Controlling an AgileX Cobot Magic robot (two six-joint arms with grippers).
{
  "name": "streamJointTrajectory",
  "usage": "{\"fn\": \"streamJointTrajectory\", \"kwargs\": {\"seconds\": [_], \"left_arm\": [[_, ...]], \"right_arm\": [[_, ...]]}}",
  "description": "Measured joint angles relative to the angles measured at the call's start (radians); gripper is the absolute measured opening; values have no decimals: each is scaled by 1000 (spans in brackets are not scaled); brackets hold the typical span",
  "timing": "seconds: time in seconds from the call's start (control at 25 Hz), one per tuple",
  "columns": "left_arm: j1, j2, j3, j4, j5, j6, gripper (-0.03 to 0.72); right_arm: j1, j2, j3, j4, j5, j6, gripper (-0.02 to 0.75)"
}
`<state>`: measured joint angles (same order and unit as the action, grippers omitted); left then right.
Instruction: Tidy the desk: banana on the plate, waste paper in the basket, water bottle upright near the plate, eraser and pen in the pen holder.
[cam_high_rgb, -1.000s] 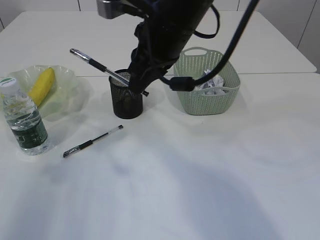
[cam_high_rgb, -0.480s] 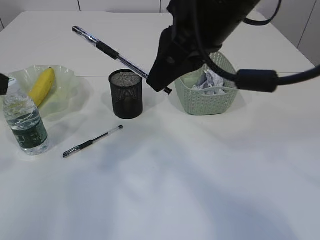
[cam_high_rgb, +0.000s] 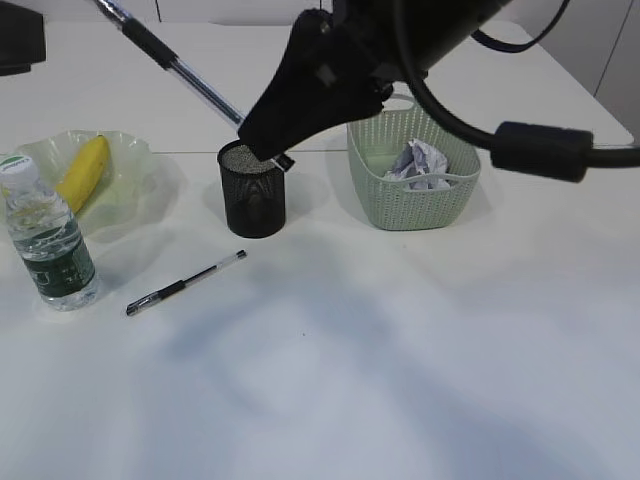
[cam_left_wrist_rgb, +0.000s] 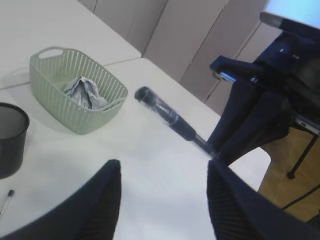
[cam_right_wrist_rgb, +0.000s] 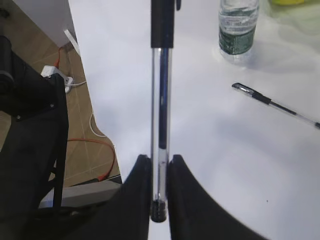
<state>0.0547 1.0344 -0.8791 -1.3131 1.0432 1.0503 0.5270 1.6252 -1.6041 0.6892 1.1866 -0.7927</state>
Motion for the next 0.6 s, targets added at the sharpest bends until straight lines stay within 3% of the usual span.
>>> {"fn": "streamJointTrajectory", "kwargs": {"seconds": [0.32,0.6], "left_arm": [[0,0,0,-123,34,136,382],[0,2,0,-314,47,225,383]], "right_arm": [[0,0,0,102,-57,-74,40],[0,0,0,296,-109,-192,40]]}}
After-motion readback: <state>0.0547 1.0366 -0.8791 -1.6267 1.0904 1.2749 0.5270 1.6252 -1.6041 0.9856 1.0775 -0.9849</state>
